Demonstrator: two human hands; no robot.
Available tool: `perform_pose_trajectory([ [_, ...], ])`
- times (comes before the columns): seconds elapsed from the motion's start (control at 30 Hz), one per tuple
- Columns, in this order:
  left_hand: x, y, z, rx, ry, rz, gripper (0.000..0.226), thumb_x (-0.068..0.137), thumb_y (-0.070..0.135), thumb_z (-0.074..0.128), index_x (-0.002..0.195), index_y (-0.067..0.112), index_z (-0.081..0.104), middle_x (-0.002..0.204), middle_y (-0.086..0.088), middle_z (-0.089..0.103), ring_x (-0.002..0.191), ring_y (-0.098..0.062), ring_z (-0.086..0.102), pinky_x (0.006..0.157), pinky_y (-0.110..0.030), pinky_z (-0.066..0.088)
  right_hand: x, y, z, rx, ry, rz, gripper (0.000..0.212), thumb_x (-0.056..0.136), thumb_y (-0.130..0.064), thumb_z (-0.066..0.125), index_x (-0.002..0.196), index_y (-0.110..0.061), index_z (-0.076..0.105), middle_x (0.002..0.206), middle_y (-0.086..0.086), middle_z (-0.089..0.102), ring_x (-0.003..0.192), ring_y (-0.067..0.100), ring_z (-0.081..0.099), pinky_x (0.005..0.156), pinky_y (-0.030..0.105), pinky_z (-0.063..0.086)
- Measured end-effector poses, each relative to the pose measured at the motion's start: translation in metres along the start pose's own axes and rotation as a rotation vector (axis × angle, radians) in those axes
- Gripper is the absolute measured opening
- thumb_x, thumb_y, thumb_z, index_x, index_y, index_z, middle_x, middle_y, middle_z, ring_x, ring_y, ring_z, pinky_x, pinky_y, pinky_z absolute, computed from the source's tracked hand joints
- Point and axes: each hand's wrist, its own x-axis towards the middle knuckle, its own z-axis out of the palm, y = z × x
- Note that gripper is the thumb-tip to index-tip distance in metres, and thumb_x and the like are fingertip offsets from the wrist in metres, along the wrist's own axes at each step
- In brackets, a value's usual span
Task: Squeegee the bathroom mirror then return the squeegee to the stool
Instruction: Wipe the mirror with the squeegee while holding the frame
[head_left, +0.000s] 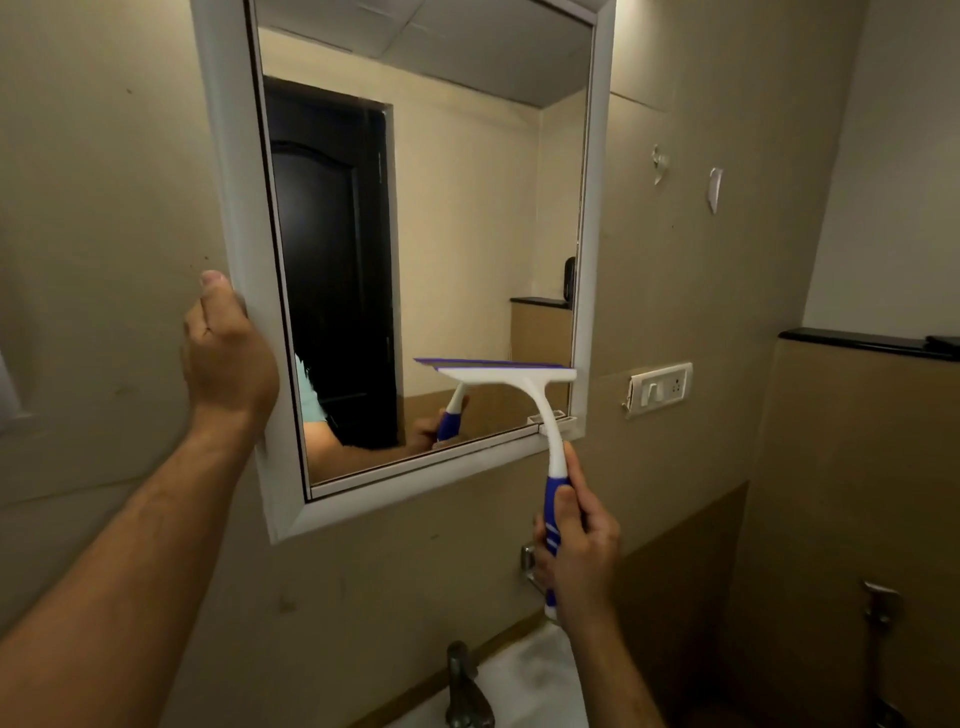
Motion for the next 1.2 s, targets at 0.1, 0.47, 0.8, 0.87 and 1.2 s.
perform_pose_trajectory([
  [0.1, 0.002, -0.001, -0.003, -0.017, -0.027, 0.0, 0.047, 0.103, 0.029, 0.015, 0.129, -0.001, 0.041, 0.133, -0.025, 0.044, 0.12, -0.036, 0.04, 0.096, -0.035, 0.029, 0.0, 0.0, 0.005, -0.025, 0.019, 0.017, 0.033, 0.097, -0.028, 0.048, 0.123, -0.046, 0.055, 0.069, 0.0, 0.063, 0.051, 0.01, 0.053, 0.043, 0.025, 0.044],
  [0.47, -0.002, 0.001, -0.009, -0.055, -0.093, 0.014, 0.043, 0.104, 0.017, 0.019, 0.145, 0.006, 0.026, 0.145, -0.02, 0.037, 0.13, -0.033, 0.035, 0.1, -0.028, 0.018, -0.032, -0.054, 0.067, 0.151, -0.208, -0.086, 0.04, 0.094, -0.029, 0.046, 0.123, -0.056, 0.053, 0.076, 0.008, 0.058, 0.05, 0.01, 0.047, 0.041, 0.021, 0.04],
  [0.8, -0.01, 0.011, -0.014, -0.23, -0.133, -0.041, 0.044, 0.104, 0.026, 0.018, 0.142, 0.008, 0.033, 0.146, -0.014, 0.038, 0.133, -0.023, 0.034, 0.104, -0.017, 0.021, -0.055, -0.023, 0.087, 0.108, -0.172, -0.089, 0.046, 0.094, -0.024, 0.048, 0.119, -0.062, 0.053, 0.061, 0.0, 0.06, 0.05, 0.014, 0.046, 0.042, 0.024, 0.04],
  [0.87, -0.011, 0.012, -0.014, -0.209, -0.135, -0.044, 0.045, 0.104, 0.028, 0.017, 0.142, 0.008, 0.032, 0.145, -0.013, 0.039, 0.132, -0.024, 0.035, 0.101, -0.016, 0.023, -0.055, -0.025, 0.084, 0.107, -0.171, -0.097, 0.043, 0.091, -0.027, 0.049, 0.123, -0.055, 0.052, 0.061, 0.001, 0.059, 0.049, 0.013, 0.045, 0.041, 0.022, 0.04],
  [1.2, -0.015, 0.018, -0.017, -0.288, -0.112, -0.092, 0.05, 0.103, 0.035, 0.02, 0.138, 0.008, 0.04, 0.14, -0.011, 0.045, 0.128, -0.022, 0.04, 0.111, -0.035, 0.028, -0.029, -0.041, 0.095, 0.076, -0.192, -0.24, 0.05, 0.099, -0.017, 0.045, 0.128, -0.058, 0.047, 0.069, 0.004, 0.057, 0.054, 0.014, 0.045, 0.044, 0.023, 0.04],
])
